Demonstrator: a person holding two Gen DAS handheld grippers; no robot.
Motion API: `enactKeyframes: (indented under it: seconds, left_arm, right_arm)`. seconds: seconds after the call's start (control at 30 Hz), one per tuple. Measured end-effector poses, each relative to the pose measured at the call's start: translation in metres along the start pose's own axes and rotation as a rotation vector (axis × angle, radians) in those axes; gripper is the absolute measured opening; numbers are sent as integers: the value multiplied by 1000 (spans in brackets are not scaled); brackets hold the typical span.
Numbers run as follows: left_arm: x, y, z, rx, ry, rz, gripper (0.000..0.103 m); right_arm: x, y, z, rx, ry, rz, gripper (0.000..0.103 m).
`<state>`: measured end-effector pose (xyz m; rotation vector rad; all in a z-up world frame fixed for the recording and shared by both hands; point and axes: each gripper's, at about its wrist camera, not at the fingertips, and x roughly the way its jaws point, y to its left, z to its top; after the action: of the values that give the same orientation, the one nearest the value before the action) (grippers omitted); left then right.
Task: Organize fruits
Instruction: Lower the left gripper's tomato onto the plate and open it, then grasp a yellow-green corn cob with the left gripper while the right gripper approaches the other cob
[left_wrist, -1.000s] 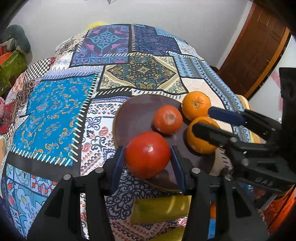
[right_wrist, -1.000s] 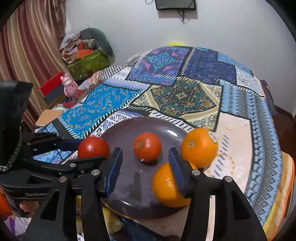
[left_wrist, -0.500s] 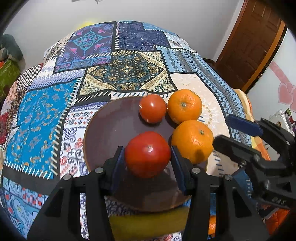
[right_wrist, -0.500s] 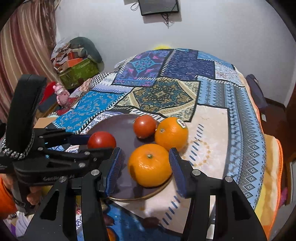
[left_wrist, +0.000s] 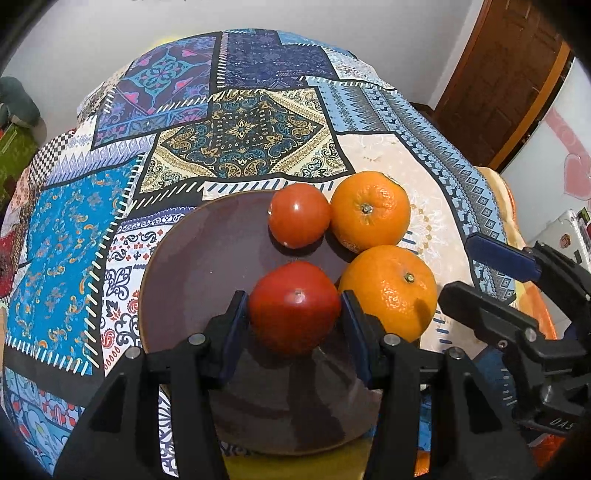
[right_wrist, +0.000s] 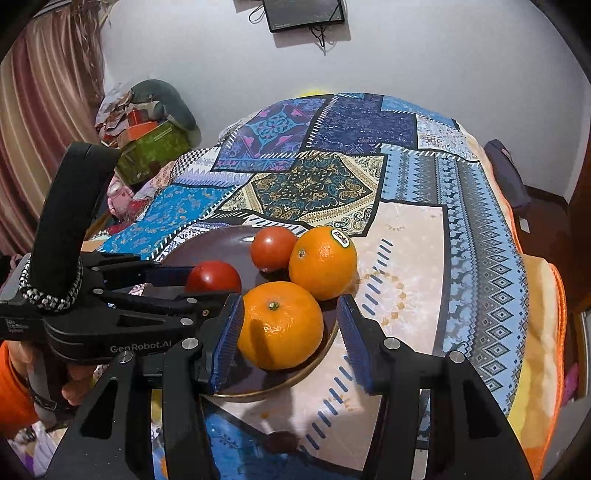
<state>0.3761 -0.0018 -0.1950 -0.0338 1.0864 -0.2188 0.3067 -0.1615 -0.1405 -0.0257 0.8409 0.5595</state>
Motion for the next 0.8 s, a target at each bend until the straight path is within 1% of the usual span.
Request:
enactKeyframes:
  seconds: [0.1, 0.2, 0.3, 0.4, 0.6, 0.73, 0.8]
  left_arm:
    - [-2, 1, -1, -11, -12, -9, 50]
    - [-11, -2, -1, -1, -35, -15, 51]
    - [-19, -5, -2, 0, -41, -24, 51]
    - [-29, -7, -7, 7, -52, -16, 51]
    - [-64, -1, -24, 11, -81, 2, 52]
    - [-86, 10, -39, -13, -96, 18, 57]
    - [-96, 16, -50, -26, -97, 26, 57]
  right_arm:
    - [0, 1, 0, 2, 2, 3, 49]
    - [-1, 2, -1, 5, 3, 7, 49]
    - [-2, 4, -3, 4, 9, 5, 49]
    - [-7, 7, -5, 2, 8, 4, 49]
    - [-24, 16, -7, 3, -1, 6, 49]
    - [-34, 24, -11, -2, -4, 8, 49]
    - [-40, 30, -15, -6, -1, 10, 49]
